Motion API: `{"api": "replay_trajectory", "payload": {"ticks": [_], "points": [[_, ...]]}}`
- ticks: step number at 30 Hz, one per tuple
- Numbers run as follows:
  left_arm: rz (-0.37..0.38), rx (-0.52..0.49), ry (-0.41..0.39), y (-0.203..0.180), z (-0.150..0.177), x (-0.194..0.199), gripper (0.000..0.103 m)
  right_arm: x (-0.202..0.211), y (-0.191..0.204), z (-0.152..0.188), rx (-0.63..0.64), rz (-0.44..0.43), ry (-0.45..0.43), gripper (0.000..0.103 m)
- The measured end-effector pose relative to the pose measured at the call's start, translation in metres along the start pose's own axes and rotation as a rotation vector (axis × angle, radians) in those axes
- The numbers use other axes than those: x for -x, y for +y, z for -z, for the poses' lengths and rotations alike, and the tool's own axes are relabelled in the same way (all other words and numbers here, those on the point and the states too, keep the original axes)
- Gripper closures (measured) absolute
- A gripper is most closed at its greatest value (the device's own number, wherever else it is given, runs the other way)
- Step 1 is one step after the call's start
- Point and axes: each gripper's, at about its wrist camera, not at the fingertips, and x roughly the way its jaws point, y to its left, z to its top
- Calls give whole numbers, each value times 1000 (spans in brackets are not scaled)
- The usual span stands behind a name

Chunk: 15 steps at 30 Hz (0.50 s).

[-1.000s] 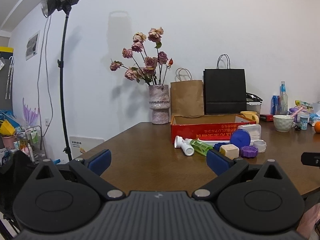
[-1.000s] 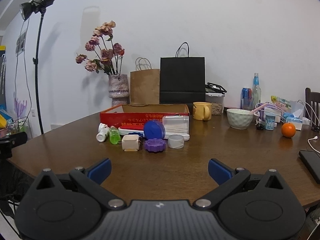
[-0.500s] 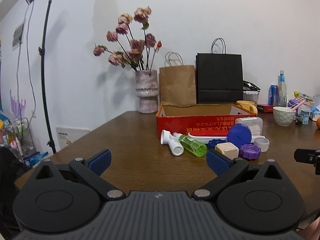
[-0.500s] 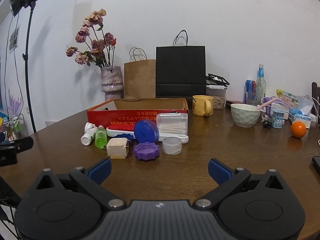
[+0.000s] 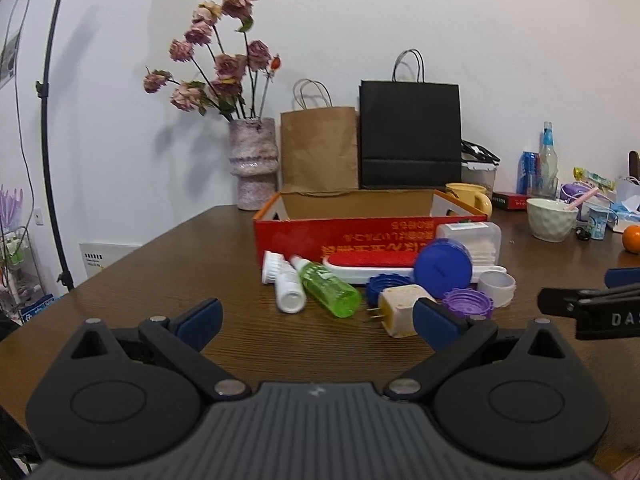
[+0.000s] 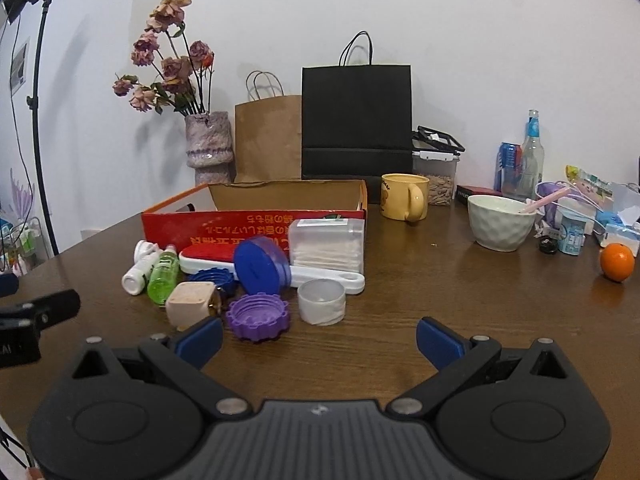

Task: Organize rigid objects
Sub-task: 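Move the left tool to the white plug adapter while the right tool approaches the purple cap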

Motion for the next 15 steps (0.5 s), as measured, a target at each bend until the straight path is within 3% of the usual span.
{"api": "replay_trajectory", "payload": {"ticks": [9,15], "points": [[15,2,94,-35,-5,-33,0,-37,-21,-16,-24,-51,113,0],[25,15,173,-47,-8,-65,0,-50,-26,-16,-14,-70,144,0]]}}
